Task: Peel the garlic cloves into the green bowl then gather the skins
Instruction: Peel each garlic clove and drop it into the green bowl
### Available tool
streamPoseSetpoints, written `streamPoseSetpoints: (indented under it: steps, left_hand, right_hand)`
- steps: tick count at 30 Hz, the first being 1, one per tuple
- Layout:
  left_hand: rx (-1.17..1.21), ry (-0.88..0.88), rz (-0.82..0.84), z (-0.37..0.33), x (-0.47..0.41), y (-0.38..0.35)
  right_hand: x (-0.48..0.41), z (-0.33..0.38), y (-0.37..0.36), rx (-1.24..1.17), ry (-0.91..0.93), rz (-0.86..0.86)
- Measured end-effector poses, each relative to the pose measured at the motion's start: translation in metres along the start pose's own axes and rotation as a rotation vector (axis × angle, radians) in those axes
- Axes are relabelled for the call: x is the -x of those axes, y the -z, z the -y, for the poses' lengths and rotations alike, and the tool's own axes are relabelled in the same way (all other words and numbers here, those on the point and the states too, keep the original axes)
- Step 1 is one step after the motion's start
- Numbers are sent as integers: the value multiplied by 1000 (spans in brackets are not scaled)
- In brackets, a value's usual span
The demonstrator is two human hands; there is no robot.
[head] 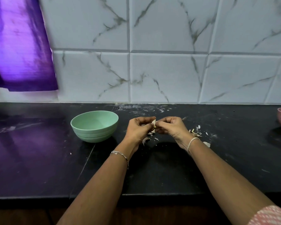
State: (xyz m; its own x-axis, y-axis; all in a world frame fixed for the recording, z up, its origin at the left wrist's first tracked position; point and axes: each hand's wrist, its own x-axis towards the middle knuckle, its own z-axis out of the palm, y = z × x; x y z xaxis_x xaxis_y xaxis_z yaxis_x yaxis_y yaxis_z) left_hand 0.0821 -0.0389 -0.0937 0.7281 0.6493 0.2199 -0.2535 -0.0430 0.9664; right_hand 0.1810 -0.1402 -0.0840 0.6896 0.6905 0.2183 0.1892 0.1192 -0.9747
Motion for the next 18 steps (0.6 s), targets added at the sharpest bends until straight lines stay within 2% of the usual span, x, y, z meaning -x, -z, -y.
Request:
streamPoseSetpoints:
  steps: [6, 14, 18]
  left_hand:
    - [-92, -37, -88, -1, 2, -2]
    - [-468, -201, -181, -5, 7, -4]
    - [-477, -213, -182, -6, 7, -3]
  right_hand:
    - [9, -1, -2, -26, 23, -2]
    - [13, -2, -5, 64, 42, -21]
    - [14, -2, -5, 59, 64, -17]
